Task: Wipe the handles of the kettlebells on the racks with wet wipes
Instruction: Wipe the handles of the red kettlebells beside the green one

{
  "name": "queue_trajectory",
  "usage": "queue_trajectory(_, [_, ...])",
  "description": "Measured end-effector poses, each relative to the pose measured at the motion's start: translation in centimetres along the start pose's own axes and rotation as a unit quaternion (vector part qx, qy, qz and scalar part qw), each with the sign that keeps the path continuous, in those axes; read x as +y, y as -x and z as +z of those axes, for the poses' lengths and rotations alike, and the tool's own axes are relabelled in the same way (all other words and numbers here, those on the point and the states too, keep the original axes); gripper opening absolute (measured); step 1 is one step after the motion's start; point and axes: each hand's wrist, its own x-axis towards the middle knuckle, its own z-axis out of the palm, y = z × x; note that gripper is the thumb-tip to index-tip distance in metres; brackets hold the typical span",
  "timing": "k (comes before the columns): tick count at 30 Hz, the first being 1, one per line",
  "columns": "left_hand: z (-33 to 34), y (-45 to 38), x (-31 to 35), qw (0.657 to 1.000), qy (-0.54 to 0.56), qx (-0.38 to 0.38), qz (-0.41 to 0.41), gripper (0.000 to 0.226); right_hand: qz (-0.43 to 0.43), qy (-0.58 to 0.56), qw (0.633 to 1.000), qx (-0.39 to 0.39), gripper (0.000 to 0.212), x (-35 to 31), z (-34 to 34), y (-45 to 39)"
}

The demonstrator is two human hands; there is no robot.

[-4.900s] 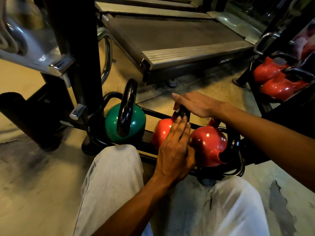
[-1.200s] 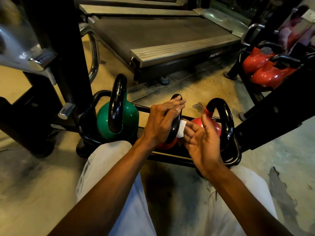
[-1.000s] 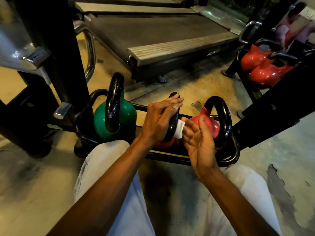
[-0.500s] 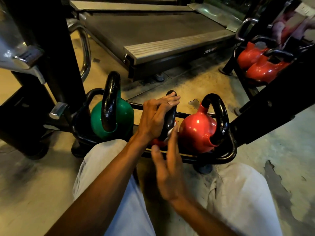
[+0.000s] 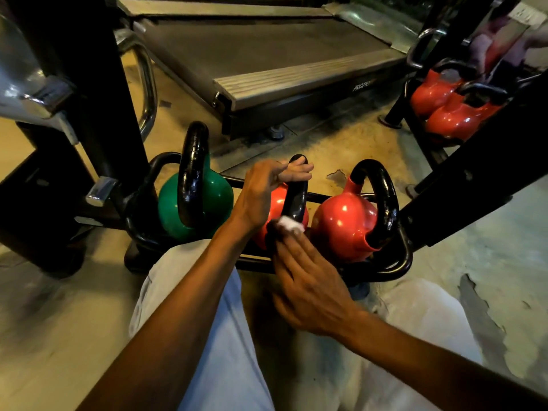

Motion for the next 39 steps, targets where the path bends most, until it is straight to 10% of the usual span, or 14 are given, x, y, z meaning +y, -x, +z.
queue_trajectory(23, [-0.5,-0.2,0.5,1.0,-0.009,-0.025,-0.012,0.071,-0.135,0.089,0.985,-0.055,0.054,4.0,-3.9,-3.9])
queue_trajectory(39, [-0.7,-0.4,-0.2,0.999,0.022,-0.02,-0.01,0.07,0.147,-0.195,0.968,0.057,0.083,1.0,-3.4,-2.3])
